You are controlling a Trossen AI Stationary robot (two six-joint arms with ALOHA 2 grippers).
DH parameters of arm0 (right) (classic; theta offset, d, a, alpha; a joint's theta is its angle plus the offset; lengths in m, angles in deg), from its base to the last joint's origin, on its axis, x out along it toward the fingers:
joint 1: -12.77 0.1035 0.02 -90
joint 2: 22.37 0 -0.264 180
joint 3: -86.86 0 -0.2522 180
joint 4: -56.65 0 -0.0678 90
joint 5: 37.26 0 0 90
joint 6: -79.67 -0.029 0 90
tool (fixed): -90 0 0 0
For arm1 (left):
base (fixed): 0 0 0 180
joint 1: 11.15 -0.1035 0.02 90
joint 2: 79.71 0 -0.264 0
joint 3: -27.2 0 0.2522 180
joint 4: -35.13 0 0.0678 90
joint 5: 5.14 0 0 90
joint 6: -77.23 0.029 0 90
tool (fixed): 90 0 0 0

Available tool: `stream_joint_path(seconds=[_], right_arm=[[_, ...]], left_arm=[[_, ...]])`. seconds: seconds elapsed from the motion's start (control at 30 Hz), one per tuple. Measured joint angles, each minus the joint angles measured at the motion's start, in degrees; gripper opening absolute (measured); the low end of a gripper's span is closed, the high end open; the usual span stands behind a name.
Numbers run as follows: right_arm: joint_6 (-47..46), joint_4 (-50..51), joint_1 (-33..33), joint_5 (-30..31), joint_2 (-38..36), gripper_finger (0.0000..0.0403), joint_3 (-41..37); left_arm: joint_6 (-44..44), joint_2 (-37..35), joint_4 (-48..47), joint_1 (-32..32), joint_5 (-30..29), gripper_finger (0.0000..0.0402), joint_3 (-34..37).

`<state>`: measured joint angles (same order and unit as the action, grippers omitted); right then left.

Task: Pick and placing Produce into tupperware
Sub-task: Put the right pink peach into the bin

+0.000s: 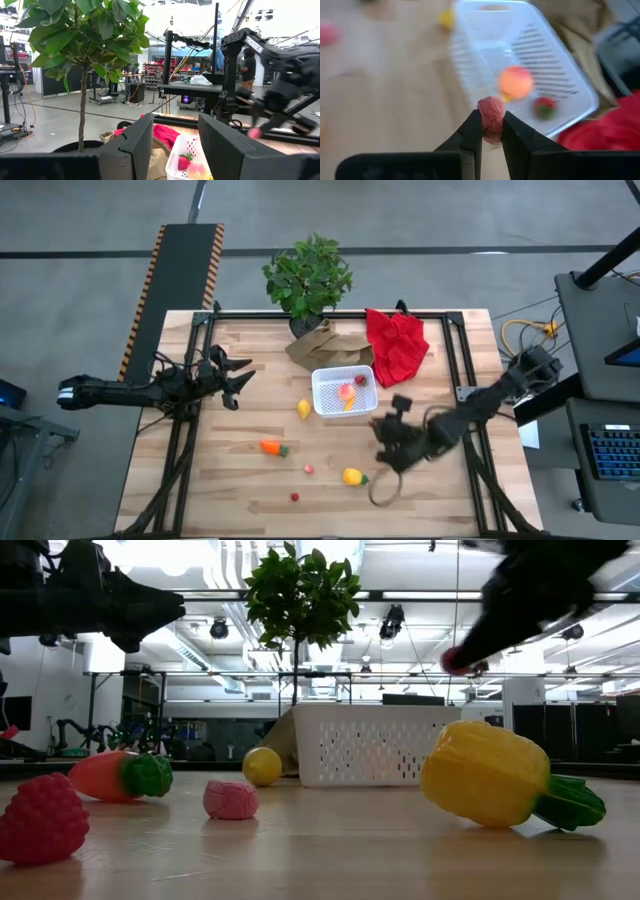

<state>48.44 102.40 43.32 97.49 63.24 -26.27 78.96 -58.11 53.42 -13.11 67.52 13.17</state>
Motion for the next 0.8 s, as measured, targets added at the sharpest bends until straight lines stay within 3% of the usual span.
stream_joint_path(seconds=[0.17,0.47,0.6,0.8], right_arm=[[6.35,-0.61,-11.11,-5.30,-1.79,0.0048,-0.01],[15.31,-7.94,-27.71,-24.00,-1.99,0.0049,-0.03],[16.57,-7.81,-31.74,-24.69,-2.18,0.0049,-0.03],[18.47,-9.90,-32.70,-28.28,-1.48,0.0052,-0.03]], left_arm=[[0.00,0.00,0.00,0.00,0.13,0.0144,-0.01],[0.05,-0.13,0.07,0.00,0.51,0.0144,-0.02],[0.07,-0.12,0.05,0.00,0.56,0.0144,0.00],[0.07,-0.13,0.05,0.00,0.58,0.0144,-0.02]])
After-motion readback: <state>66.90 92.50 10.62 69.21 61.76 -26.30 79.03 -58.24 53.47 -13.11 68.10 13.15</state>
